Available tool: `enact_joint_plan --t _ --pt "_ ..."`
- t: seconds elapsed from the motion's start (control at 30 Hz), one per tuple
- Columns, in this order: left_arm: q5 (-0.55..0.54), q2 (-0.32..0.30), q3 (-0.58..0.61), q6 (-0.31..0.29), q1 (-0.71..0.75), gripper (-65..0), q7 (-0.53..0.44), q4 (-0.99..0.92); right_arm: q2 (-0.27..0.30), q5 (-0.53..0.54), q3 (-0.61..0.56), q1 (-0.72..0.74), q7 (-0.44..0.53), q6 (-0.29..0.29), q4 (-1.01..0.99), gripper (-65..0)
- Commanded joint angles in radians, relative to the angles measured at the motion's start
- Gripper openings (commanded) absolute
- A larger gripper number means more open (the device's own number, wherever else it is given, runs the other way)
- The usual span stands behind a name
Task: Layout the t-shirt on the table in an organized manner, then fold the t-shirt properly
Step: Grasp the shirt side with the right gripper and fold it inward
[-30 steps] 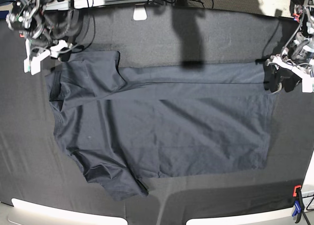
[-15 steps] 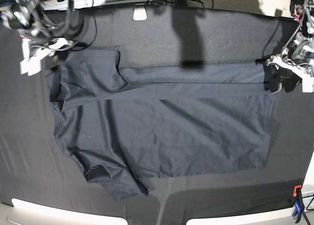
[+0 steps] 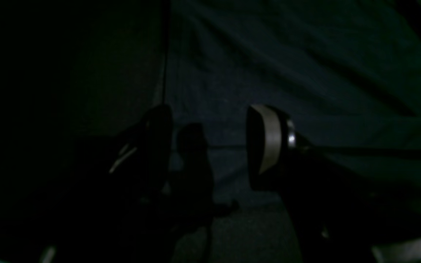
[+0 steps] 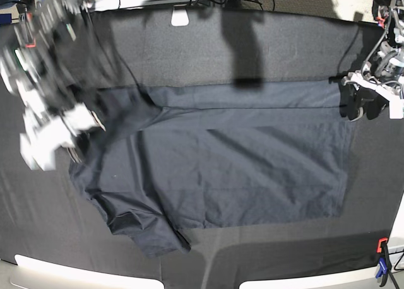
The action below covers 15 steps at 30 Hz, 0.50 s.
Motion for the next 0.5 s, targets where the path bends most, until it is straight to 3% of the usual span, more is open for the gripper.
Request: enact_joint_plan --t 0.0,0.2,0.47 --pt "-0.012 -0.013 -0.006 -0.007 0.001 -34.7 -0.023 0.019 0.014 -0.012 -0.03 0.038 0.048 -0.008 -0.018 -65.0" --pt "-0.011 -0.013 -0.006 -0.008 0.042 -34.7 -0.028 0.019 0.038 -0.121 -0.166 0.234 0.123 -0.03 -0.23 -65.0" --pt "-0.011 -0.012 -0.006 -0.007 0.061 -34.7 -0.032 0.019 0.046 -0.162 -0.18 0.445 0.165 -0.052 -0.526 -65.0"
